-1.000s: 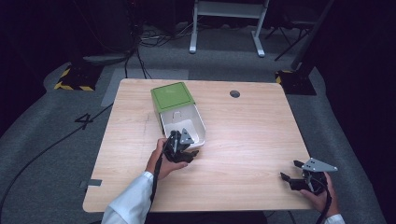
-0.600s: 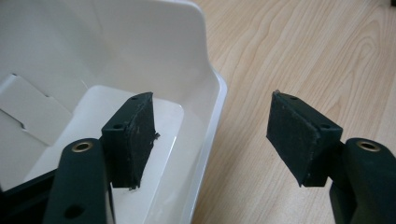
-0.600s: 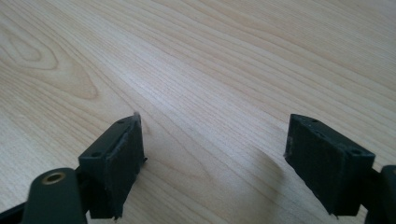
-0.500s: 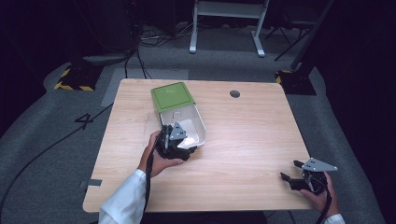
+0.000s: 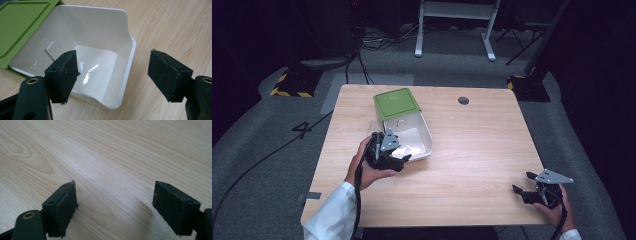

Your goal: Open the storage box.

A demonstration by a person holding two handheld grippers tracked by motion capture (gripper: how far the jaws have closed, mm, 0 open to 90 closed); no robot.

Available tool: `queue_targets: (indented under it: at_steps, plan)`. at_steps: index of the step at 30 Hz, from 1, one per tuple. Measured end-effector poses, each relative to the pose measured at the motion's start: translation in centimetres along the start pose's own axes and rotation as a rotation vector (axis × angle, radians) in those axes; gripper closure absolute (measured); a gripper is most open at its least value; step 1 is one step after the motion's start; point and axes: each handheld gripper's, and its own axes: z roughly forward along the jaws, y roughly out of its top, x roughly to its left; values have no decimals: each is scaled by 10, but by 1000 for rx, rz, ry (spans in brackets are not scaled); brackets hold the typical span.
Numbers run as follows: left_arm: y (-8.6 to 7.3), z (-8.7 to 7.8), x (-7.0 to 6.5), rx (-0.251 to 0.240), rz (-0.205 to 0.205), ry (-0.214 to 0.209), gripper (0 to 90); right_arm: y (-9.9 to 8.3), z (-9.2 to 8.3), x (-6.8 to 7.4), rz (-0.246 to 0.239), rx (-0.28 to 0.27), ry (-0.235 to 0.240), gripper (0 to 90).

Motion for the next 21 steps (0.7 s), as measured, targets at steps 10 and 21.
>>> queue_targets:
  at_steps: [10,21]
  plan:
    - [-17,-21,6,22,23,36,195,0,0,-1,4,2,4,195]
    - [-37,-31,11,70,16,79,183,0,0,-1,5,3,4,194]
